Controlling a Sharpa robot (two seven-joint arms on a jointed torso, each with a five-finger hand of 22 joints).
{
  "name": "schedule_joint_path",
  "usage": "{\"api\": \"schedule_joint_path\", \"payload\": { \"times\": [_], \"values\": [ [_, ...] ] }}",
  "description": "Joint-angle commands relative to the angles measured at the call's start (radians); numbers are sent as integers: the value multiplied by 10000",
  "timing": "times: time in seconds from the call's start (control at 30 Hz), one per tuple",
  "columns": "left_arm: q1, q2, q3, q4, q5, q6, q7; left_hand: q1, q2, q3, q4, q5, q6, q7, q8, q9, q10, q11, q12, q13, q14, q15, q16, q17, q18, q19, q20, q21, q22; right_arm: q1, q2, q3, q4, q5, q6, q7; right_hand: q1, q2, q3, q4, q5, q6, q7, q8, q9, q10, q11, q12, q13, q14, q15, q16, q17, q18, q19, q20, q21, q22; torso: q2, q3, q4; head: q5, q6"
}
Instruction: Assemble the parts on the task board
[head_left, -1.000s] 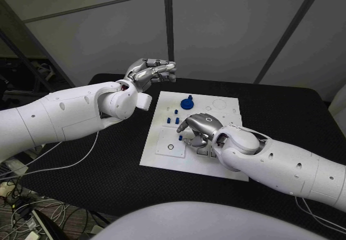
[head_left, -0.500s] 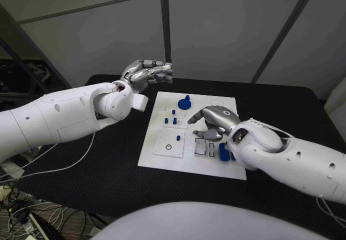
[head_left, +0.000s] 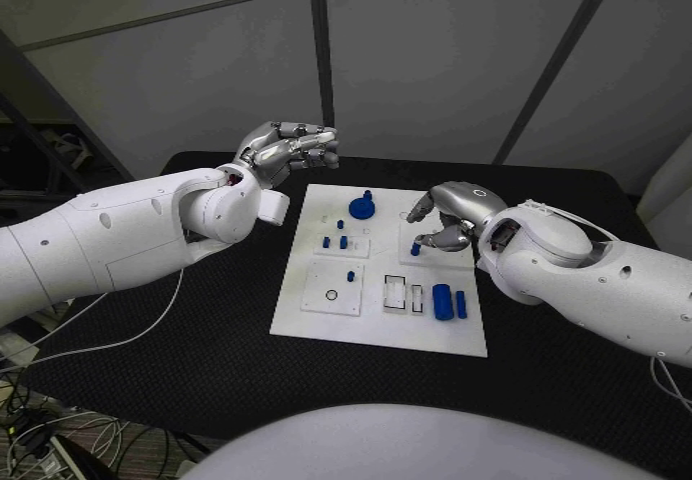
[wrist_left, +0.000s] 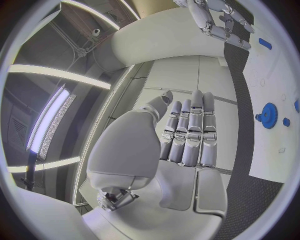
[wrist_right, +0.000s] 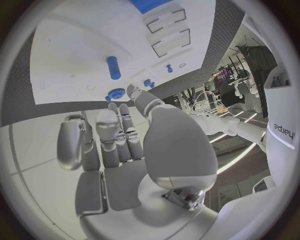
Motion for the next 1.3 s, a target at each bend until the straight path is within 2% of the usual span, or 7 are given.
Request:
{"api": "schedule_joint_path", "payload": {
  "times": [0.03, 0.27, 0.57, 0.8, 1.1, 1.3],
  "values": [
    [12, 27, 5, -8, 20, 148, 29, -18, 53, -37, 0, -60, -22, 39, -40, -14, -59, 21, -61, -10, 88, 8, -52, -14, -157, 23, 63, -61, -9, 35, 91, 7, -83, -331, 959, -352, 105, 25, -64, -13, -71, 55, -66, 27, -10, -43, 15, -32, -5, 7, 69, -3, -1, 72, 55, 23, -16, 910, 6, -6, 8, 2, 2],
    [12, 44, 1, -24, 20, 144, 43, -18, 53, -37, 0, -60, -22, 39, -40, -14, -59, 21, -61, -10, 88, 8, -52, -14, -157, 23, 63, -61, -9, 46, 316, -4, -337, -533, 1671, -510, 180, 81, -71, 12, -77, 101, -76, 37, -6, 4, 11, -7, 5, 9, 73, 17, -15, 71, 56, 29, -14, 914, 9, 4, 13, -1, 2],
    [12, 49, 0, -28, 20, 139, 47, -18, 53, -37, 0, -60, -22, 39, -40, -14, -59, 21, -61, -10, 88, 8, -52, -14, -157, 23, 63, -61, -9, 46, 531, -35, -556, -569, 1732, -371, 276, 190, -33, 51, -25, 180, -29, 40, -4, 179, -13, 63, 18, 4, 66, 30, -78, 65, 68, 30, 10, 935, 12, 15, -7, 44, 2],
    [12, 54, 0, -36, 20, 131, 44, -18, 53, -37, 0, -60, -22, 39, -40, -14, -59, 21, -61, -10, 88, 8, -52, -14, -157, 23, 63, -61, -9, 45, 641, -74, -683, -574, 2003, -351, 278, 326, 220, 128, 56, 517, 65, 102, 25, 838, -104, 197, 32, 39, -7, 189, -36, 26, 150, -23, 190, 1058, 13, 18, -2, 57, 2],
    [11, 56, -1, -37, 20, 131, 37, -18, 53, -37, 0, -60, -22, 39, -40, -14, -59, 21, -61, -10, 88, 8, -52, -14, -157, 23, 63, -61, -9, 44, 702, -87, -743, -579, 2112, -408, 219, 443, 659, 223, 103, 855, -73, 115, 43, 1691, -310, 234, 48, 107, -167, 499, 184, -64, 321, -158, 611, 1335, 20, 16, -6, 78, 2],
    [11, 39, -1, -32, 20, 132, 26, -18, 53, -37, 0, -60, -22, 39, -40, -14, -59, 21, -61, -10, 88, 8, -52, -14, -157, 23, 63, -61, -9, 44, 747, -90, -806, -658, 2042, -476, 240, 481, 804, 219, 133, 934, -100, 104, 45, 1834, -346, 164, 39, 117, -201, 575, 215, -84, 354, -201, 693, 1392, 18, 15, -3, 93, 2]
  ]
}}
